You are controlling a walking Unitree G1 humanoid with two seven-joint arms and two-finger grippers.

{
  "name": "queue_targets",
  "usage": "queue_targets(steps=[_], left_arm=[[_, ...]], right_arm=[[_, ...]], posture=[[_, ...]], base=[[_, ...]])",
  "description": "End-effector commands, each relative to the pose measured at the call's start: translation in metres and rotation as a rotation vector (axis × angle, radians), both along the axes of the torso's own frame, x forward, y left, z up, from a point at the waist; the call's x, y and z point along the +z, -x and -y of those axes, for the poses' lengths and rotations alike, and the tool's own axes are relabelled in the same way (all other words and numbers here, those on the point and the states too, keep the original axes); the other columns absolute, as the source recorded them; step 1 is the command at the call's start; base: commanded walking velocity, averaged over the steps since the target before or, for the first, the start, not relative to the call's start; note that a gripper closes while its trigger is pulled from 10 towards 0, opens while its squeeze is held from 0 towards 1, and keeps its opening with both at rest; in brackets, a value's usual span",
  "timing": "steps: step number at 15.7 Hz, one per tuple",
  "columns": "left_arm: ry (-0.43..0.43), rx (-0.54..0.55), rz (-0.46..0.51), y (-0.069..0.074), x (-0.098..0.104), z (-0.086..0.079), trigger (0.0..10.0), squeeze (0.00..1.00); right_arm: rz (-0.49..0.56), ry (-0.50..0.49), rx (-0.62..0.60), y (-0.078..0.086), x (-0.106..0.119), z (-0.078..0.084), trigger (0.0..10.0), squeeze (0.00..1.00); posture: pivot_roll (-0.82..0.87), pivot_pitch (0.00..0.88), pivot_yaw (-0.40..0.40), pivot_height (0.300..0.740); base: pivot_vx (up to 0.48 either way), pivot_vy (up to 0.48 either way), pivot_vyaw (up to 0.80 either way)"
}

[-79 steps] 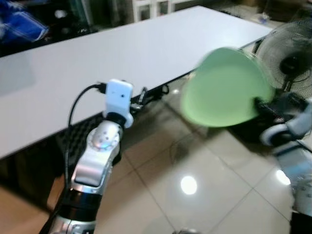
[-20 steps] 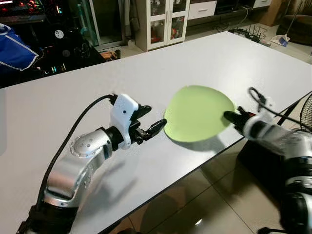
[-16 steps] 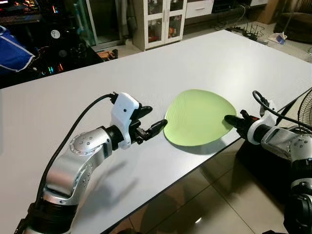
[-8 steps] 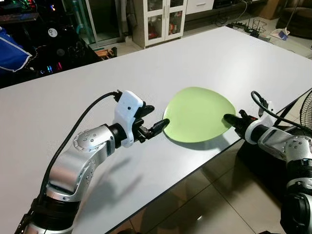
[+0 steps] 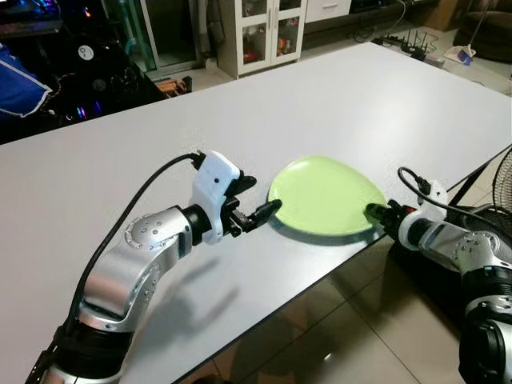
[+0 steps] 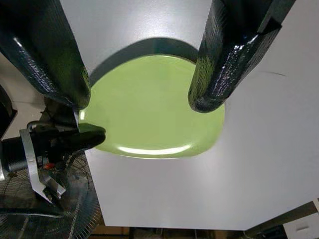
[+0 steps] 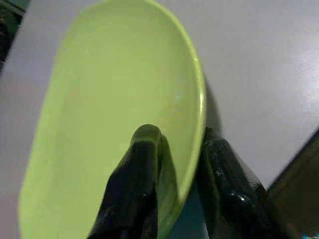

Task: Setting the table

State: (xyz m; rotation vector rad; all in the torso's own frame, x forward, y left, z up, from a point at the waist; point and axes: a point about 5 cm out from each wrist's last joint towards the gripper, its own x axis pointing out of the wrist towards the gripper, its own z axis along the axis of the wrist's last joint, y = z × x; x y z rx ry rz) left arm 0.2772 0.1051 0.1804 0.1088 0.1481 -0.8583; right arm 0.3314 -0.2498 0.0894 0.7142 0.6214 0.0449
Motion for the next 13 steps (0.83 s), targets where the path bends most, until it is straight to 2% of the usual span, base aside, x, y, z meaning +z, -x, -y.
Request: queue_targets(steps=[1,7,10,12,13], left_arm=[[-0.019,-0.005,0.000,0.001,0.000,0.001,10.0,0.00],[-0.037,-0.047,-0.020,0.004,-0.003,0.003,10.0,0.00],[-0.041,-0.041,-0.014,0.003,-0.003,0.002,10.0,0.00],[-0.050,-0.002,0.010,0.000,-0.003,0.000,10.0,0.00],[-0.053,0.011,0.019,-0.001,-0.003,-0.001,10.0,0.00]], right_arm=[[0.004,0.023,-0.013,0.001,0.001,0.006,10.0,1.00],[0.023,0.077,-0.007,0.000,0.006,0.016,10.0,1.00],[0.035,0.153,-0.045,0.000,0.009,0.028,10.0,1.00],[0.068,0.157,-0.100,-0.001,0.021,0.042,10.0,1.00],[0.081,0.150,-0.110,-0.001,0.024,0.044,10.0,0.76]], posture=[[-0.04,0.000,0.022,0.740],[-0.04,0.000,0.029,0.740],[-0.04,0.000,0.028,0.740],[-0.04,0.000,0.030,0.740],[-0.04,0.000,0.030,0.740]], base=[[0.000,0.000,0.00],[0.000,0.000,0.00],[0.000,0.000,0.00],[0.000,0.000,0.00],[0.000,0.000,0.00]])
